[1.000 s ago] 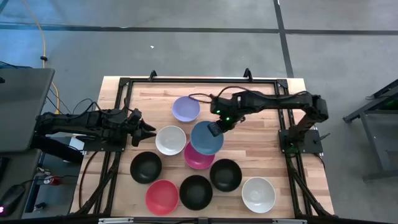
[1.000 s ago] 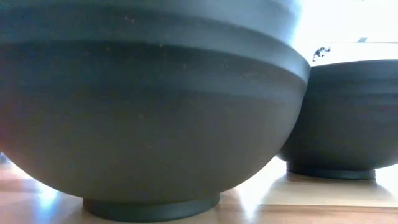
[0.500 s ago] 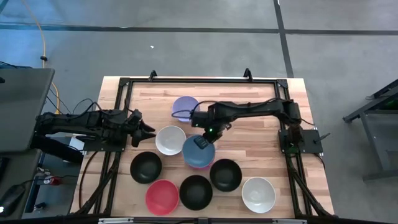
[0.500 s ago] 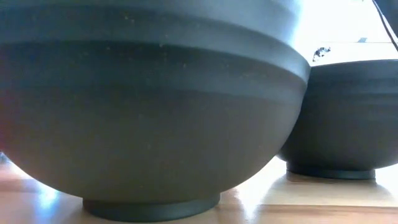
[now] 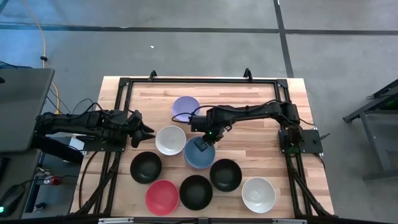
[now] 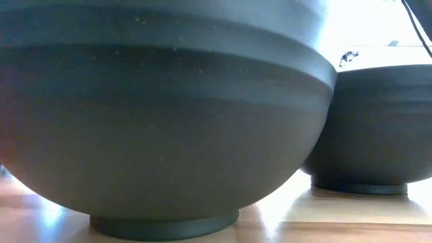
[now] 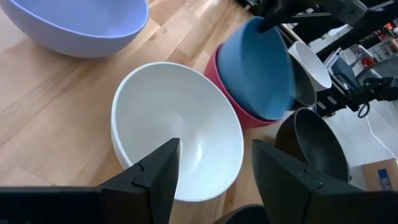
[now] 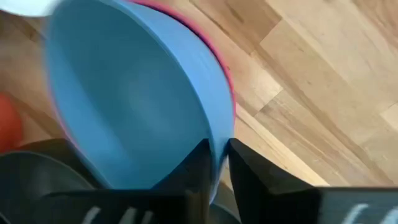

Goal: Nest bowls inside each other
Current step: Stack the blue bowl on the pink bowl

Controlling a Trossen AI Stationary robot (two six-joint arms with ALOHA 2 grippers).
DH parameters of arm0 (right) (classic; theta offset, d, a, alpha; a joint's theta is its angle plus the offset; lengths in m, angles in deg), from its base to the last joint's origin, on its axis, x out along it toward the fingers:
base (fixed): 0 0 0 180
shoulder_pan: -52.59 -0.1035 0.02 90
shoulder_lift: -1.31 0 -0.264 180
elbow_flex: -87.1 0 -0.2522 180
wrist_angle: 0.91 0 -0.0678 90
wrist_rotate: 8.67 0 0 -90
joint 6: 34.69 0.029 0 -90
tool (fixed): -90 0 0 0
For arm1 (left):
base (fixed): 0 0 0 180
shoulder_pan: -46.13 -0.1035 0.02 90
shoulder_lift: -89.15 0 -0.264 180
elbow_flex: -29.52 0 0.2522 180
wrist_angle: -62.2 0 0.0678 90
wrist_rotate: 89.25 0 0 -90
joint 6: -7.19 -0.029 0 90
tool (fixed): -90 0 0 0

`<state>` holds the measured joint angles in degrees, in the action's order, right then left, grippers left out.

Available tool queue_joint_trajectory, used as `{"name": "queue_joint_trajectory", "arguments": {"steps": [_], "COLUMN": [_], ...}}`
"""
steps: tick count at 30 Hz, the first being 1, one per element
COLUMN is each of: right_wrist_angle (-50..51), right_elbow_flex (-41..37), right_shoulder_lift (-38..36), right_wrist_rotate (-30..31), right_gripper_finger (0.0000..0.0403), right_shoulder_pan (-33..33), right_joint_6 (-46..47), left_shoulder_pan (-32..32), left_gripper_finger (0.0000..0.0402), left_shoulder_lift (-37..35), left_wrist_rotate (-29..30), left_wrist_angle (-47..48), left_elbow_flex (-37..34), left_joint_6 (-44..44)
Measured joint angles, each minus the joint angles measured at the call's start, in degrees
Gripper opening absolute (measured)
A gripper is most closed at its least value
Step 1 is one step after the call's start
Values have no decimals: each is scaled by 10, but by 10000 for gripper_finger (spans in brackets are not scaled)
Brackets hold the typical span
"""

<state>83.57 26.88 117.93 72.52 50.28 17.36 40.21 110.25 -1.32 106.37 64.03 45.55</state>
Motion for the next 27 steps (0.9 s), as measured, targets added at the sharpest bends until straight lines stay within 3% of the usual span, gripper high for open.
{"name": "queue_joint_trajectory", "arguments": {"steps": [5, 10, 19, 27], "right_wrist_angle": [0, 4, 8, 0], "right_elbow_flex": [0, 0, 0, 0], "right_shoulder_lift": [0, 0, 31, 31], "right_wrist_rotate": [2, 19, 10, 0], "right_gripper_finger": [74, 75, 8, 3], "right_shoulder_pan": [0, 0, 1, 1], "right_joint_6": [-7, -14, -39, -47], "left_shoulder_pan": [0, 0, 0, 0], "left_gripper_finger": [184, 184, 184, 184], "left_shoulder_lift": [0, 0, 0, 0], "left_wrist_rotate": [-5, -5, -3, -3], "left_wrist_angle": [-1, -2, -2, -2], "left_elbow_flex": [0, 0, 0, 0], "left_joint_6": [0, 0, 3, 4]}}
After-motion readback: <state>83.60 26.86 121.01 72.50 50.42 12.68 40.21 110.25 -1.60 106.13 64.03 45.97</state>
